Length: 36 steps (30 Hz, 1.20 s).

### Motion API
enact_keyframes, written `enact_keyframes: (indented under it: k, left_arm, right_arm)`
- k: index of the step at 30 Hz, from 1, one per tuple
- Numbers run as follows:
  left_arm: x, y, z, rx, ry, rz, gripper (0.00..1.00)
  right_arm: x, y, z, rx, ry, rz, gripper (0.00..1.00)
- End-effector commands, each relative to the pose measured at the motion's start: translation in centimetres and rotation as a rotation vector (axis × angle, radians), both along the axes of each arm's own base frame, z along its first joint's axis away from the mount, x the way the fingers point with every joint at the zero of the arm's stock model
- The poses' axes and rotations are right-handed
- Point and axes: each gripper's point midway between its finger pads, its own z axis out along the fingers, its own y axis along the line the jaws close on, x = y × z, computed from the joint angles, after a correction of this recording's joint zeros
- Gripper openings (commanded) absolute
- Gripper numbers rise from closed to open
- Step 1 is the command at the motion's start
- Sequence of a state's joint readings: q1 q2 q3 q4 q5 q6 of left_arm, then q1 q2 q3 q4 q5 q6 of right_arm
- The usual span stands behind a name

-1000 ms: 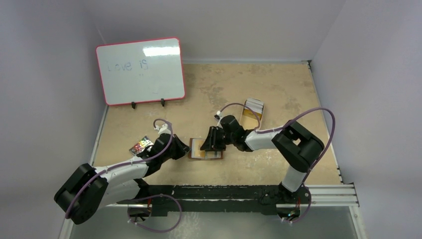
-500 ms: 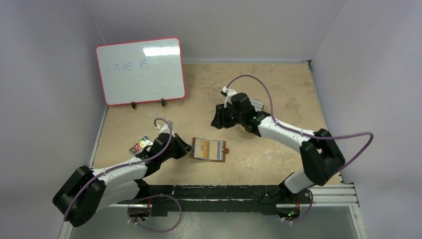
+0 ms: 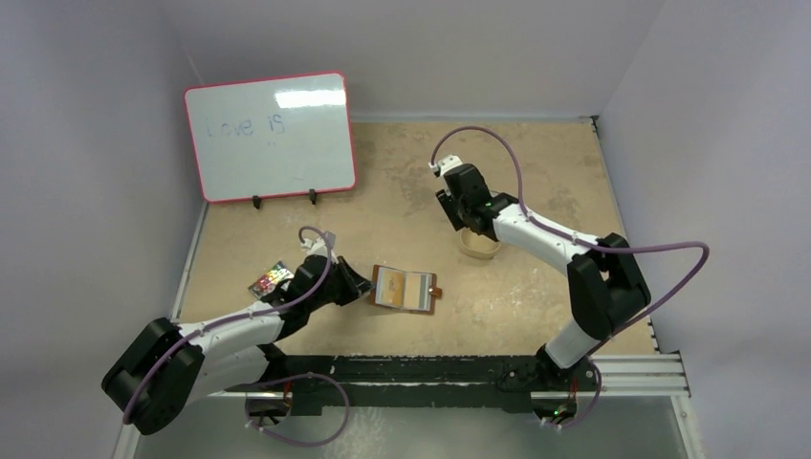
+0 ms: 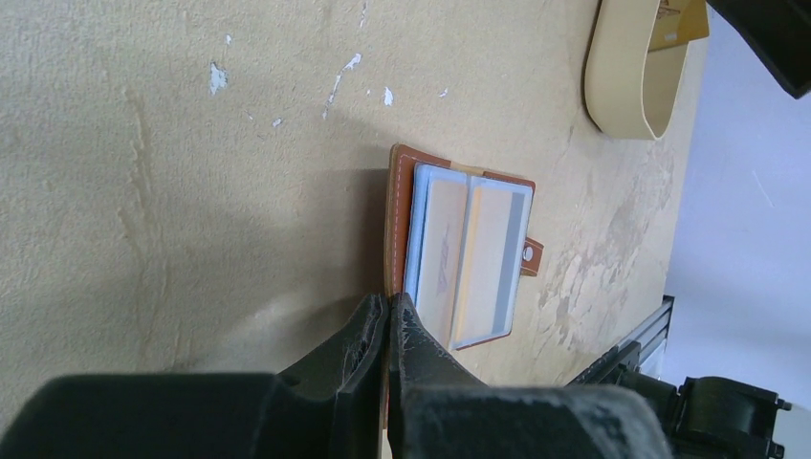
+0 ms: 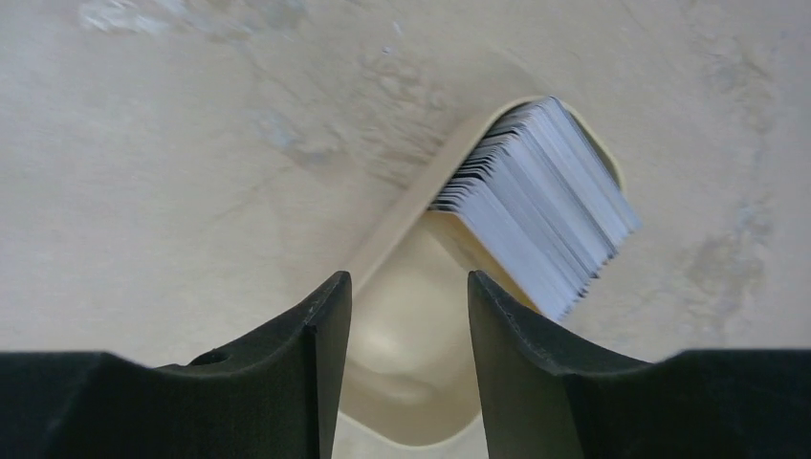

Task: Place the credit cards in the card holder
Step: Pick up the credit card from the storage box.

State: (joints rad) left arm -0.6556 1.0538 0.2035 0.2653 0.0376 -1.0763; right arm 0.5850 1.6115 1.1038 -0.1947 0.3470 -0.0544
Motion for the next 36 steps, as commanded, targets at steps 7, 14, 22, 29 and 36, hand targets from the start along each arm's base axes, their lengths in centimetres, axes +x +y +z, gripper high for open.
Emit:
enact_keyframes:
  k: [7,14,22,29,36]
  left_arm:
    - [0.5,-0.9,1.4,-0.033,-0.052,-0.033,0.0]
    - [0.6,-0.9,1.4,-0.022,-0.05,-0.035,0.0]
    - [0.8,-1.1,1.5,-0.024,-0.052,-0.038,0.0]
    - [0.5,-0.9,1.2,-0.035,-0.047,-0.031,0.0]
    - [0.7,-0.9,1.4,-0.034,-0.053,-0.025,0.0]
  right_arm:
    - [3.3,-4.8,0.9,-0.313,-0.05,0.093,0.53]
    - [3.8,-6.5,-0.3,-0.406,-0.028,0.122,0.53]
    - [4.1,-6.8,-1.0,-0.444,-0.031,0.144,0.53]
    - [3.9,-6.8,-2.4,-0.455,0.003,0.15,0.53]
    - [3.9,-6.8,-2.4,-0.452,0.006,0.152,0.54]
